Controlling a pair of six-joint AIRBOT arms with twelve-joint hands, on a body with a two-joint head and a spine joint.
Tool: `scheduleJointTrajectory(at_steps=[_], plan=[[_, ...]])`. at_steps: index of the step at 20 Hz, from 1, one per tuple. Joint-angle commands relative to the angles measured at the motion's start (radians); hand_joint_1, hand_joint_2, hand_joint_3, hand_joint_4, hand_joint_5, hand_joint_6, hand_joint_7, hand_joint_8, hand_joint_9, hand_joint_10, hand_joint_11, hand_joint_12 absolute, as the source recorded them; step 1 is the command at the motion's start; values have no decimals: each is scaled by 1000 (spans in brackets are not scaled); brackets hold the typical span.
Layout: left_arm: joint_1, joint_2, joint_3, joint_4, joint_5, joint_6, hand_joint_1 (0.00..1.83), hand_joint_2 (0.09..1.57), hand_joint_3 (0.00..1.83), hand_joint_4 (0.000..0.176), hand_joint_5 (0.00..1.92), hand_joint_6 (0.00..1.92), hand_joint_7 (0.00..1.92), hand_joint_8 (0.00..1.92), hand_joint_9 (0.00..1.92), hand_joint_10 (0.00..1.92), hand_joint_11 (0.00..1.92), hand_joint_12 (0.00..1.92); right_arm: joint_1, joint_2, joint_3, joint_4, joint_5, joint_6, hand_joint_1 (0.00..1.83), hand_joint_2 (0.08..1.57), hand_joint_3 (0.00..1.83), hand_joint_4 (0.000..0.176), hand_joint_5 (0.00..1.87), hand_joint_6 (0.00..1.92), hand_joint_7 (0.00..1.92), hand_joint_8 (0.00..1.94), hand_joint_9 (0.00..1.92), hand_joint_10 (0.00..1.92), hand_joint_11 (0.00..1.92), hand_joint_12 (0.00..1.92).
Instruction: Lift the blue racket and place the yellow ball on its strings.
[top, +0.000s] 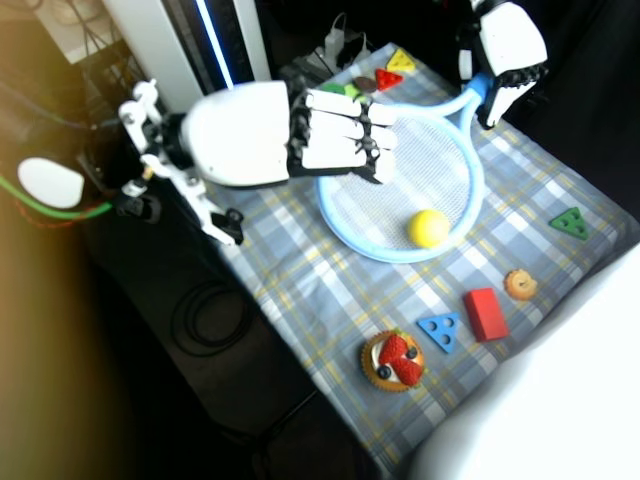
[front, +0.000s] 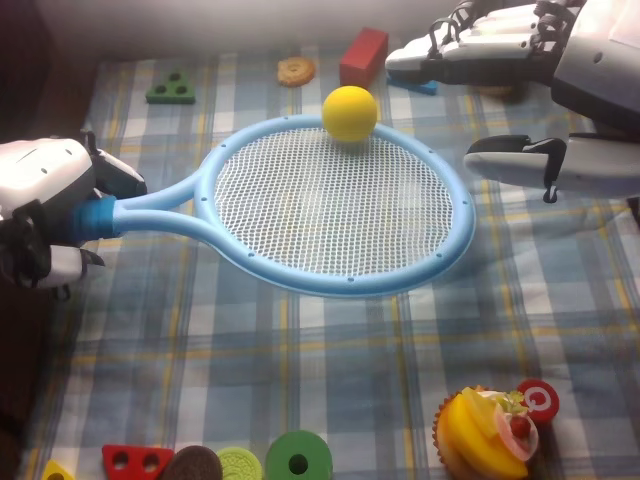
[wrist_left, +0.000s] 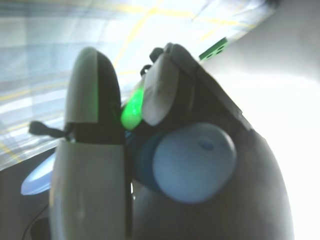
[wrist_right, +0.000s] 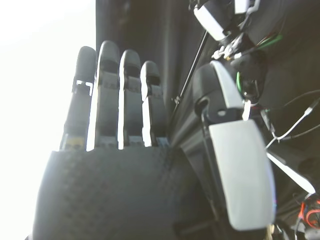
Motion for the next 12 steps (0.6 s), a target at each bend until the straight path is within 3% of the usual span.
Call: scheduleJointTrajectory(at_steps=[1, 2, 3, 6, 7, 8, 10, 11, 12], plan=[[-14, -4, 6, 17, -94, -6, 1493, 1246, 1, 173, 849, 1921, 1225, 1921, 1487, 1921, 1592, 1921, 3, -3, 2, 42, 118, 0, 569, 1350, 7, 0, 437, 5, 533, 5, 542, 6, 191, 796], [-14, -5, 9, 14, -92, -6, 1445, 1261, 6, 169, 883, 1921, 1220, 1921, 1475, 1921, 1585, 1921, 3, -3, 2, 42, 118, 0, 567, 1354, 8, 0, 438, 5, 532, 4, 541, 5, 191, 794], [-14, -7, 11, 8, -91, -3, 1509, 1234, 0, 168, 891, 1921, 1221, 1921, 1467, 1921, 1576, 1921, 2, -3, 3, 43, 118, 0, 557, 1358, 7, 0, 432, 1, 528, 2, 537, 3, 187, 790], [-14, -18, 12, -28, -90, 64, 1465, 1250, 3, 172, 761, 1921, 1174, 1921, 1454, 1921, 1502, 1921, 1, -3, 3, 44, 118, 0, 571, 1366, 5, 0, 437, 3, 532, 2, 541, 3, 194, 789], [-14, -20, 13, -35, -89, 68, 1453, 1230, 0, 175, 753, 1921, 1168, 1921, 1435, 1921, 1390, 1921, -1, -4, 3, 46, 118, 0, 574, 1369, 6, 0, 435, 2, 527, 0, 536, 1, 191, 787], [-13, -22, 14, -41, -90, 68, 1419, 1225, 0, 172, 719, 1921, 1119, 1921, 1361, 1921, 1120, 1921, -2, -4, 3, 48, 118, 0, 577, 1369, 5, 0, 435, 1, 525, 0, 537, 1, 188, 785], [-10, -28, 17, -54, -90, 68, 1511, 1204, 0, 140, 723, 1921, 1009, 1921, 1243, 1921, 1126, 1921, -6, -4, 3, 50, 118, 0, 602, 1372, 3, 0, 435, 1, 520, 0, 529, 0, 187, 782], [-8, -29, 18, -58, -90, 68, 1506, 1208, 0, 144, 730, 1921, 979, 1921, 1194, 1921, 1124, 1921, -7, -3, 3, 50, 118, 0, 604, 1375, 4, 0, 431, 0, 516, 0, 525, 0, 184, 780], [-6, -29, 16, -61, -91, 68, 1489, 1186, 0, 170, 781, 1921, 981, 1921, 1174, 1921, 1160, 1921, -8, -2, 3, 51, 118, 0, 613, 1374, 3, 0, 429, 0, 513, 0, 517, 0, 172, 774]])
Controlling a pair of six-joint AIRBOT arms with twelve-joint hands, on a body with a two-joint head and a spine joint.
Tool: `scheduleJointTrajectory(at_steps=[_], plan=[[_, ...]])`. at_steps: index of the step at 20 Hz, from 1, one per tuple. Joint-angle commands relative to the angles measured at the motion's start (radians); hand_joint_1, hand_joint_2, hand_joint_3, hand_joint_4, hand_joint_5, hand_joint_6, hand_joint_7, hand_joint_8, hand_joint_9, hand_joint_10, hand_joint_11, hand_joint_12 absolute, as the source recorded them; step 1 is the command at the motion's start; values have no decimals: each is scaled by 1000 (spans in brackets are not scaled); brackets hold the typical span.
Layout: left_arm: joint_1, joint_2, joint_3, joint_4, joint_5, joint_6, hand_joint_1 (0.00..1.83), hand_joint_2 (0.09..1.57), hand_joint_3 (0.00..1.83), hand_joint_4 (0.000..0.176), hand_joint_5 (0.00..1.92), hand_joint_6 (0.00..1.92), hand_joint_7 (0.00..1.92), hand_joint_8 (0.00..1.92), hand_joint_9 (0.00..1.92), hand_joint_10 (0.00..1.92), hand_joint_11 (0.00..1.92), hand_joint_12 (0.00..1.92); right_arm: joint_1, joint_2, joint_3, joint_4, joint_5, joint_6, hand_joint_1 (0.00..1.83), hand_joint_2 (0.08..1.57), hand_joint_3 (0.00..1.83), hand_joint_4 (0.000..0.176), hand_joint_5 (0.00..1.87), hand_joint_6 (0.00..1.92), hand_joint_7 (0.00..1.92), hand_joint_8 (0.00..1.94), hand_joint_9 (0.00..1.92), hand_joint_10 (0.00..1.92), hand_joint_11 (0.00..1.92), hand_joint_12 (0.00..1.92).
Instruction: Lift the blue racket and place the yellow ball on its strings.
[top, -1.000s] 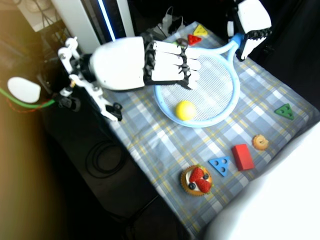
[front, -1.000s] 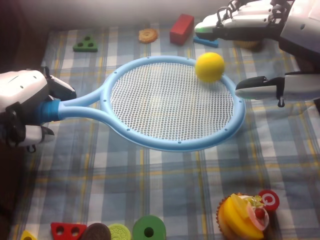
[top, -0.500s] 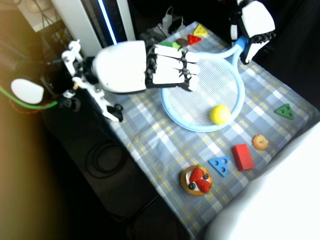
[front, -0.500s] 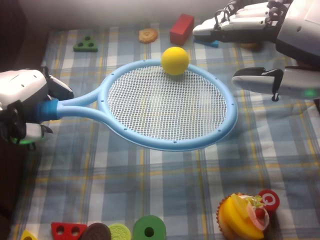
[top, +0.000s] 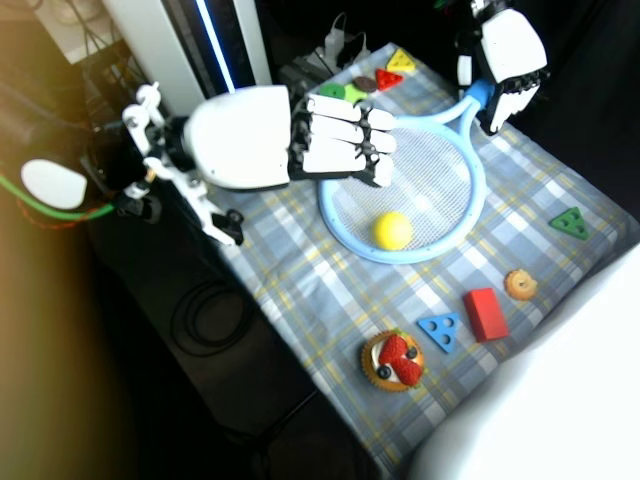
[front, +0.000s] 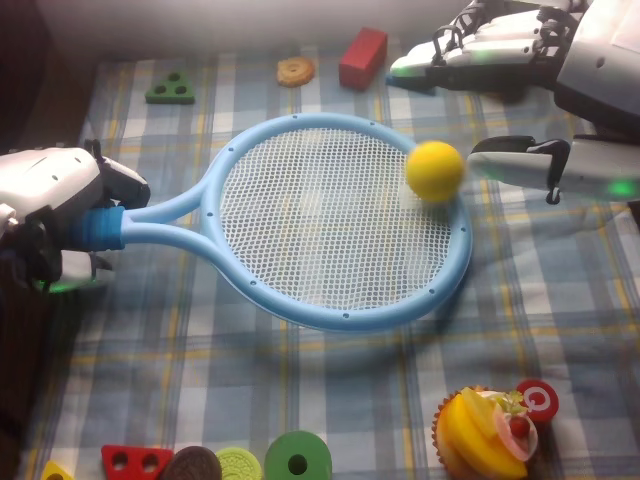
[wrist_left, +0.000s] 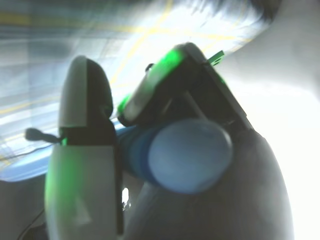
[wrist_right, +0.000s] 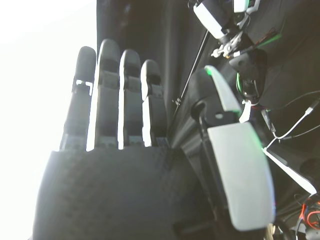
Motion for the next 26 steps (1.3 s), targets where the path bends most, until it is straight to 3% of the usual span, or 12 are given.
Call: scheduleJointTrajectory(at_steps=[1, 3, 5, 8, 10, 11, 12, 13, 16, 20, 25, 26], plan=[[-3, -1, 1, 19, -101, 3, 1378, 1184, 0, 175, 832, 1921, 941, 1921, 1135, 1921, 1141, 1921, 6, -1, 0, 39, 114, 2, 640, 1373, 1, 0, 434, 2, 518, 1, 523, 2, 175, 780], [4, -1, -6, 12, -116, 3, 1282, 1058, 0, 164, 810, 1921, 872, 1921, 1070, 1921, 1108, 1921, 3, 0, 0, 43, 114, 2, 658, 1376, 1, 0, 439, 2, 519, 1, 527, 3, 178, 789], [14, 1, -19, 5, -137, 3, 1152, 1023, 0, 0, 752, 1880, 778, 1843, 889, 1912, 900, 1921, 1, 2, -2, 46, 115, 2, 662, 1376, 1, 0, 434, 0, 520, 2, 527, 3, 176, 792], [37, 12, -65, 33, -185, -37, 933, 995, 0, 0, 574, 713, 500, 967, 548, 1242, 486, 1493, -6, 4, -4, 52, 117, 2, 675, 1371, 0, 0, 434, 0, 529, 2, 544, 6, 185, 807], [54, 27, -91, 64, -219, -102, 837, 960, 0, 61, 447, 97, 473, 268, 386, 796, 295, 1226, -10, 6, -5, 56, 120, 2, 658, 1372, 0, 0, 434, 0, 538, 4, 547, 5, 182, 813], [66, 41, -104, 94, -241, -173, 785, 951, 0, 87, 369, 20, 484, 78, 420, 551, 268, 1122, -13, 7, -6, 60, 123, 2, 669, 1371, 0, 0, 437, 1, 541, 4, 551, 5, 183, 820], [76, 57, -116, 129, -265, -248, 795, 903, 1, 158, 221, 3, 410, 15, 427, 261, 167, 1019, -16, 9, -7, 65, 128, 2, 662, 1375, 1, 0, 436, 0, 537, 1, 544, 1, 170, 829], [88, 82, -131, 171, -301, -352, 787, 852, 0, 172, 43, 0, 274, 2, 357, 81, 61, 891, -22, 12, -9, 75, 140, 2, 680, 1373, 0, 1, 428, 1, 541, 2, 542, 0, 158, 840], [130, 154, -175, 292, -442, -614, 636, 889, 9, 176, 0, 0, 118, 0, 191, 1, 0, 625, -56, 25, -21, 129, 195, -8, 639, 1352, 0, 4, 457, 8, 577, 8, 569, 12, 115, 954], [227, 224, -166, 440, -713, -1162, 740, 880, 0, 166, 0, 0, 1, 0, 1, 0, 0, 26, -172, 70, -74, 329, 395, -104, 528, 1350, 0, 5, 390, 0, 520, 0, 532, 0, 226, 448], [364, 190, -72, 435, -1054, -1656, 687, 817, 0, 176, 0, 0, 0, 0, 3, 1, 60, 27, -317, 116, -135, 503, 697, -142, 609, 1215, 0, 0, 207, 0, 421, 0, 498, 7, 434, 144], [370, 185, -68, 435, -1087, -1680, 646, 824, 0, 137, 0, 0, 29, 9, 36, 13, 107, 52, -318, 115, -136, 504, 721, -142, 603, 1219, 0, 0, 204, 1, 403, 0, 517, 11, 445, 143]])
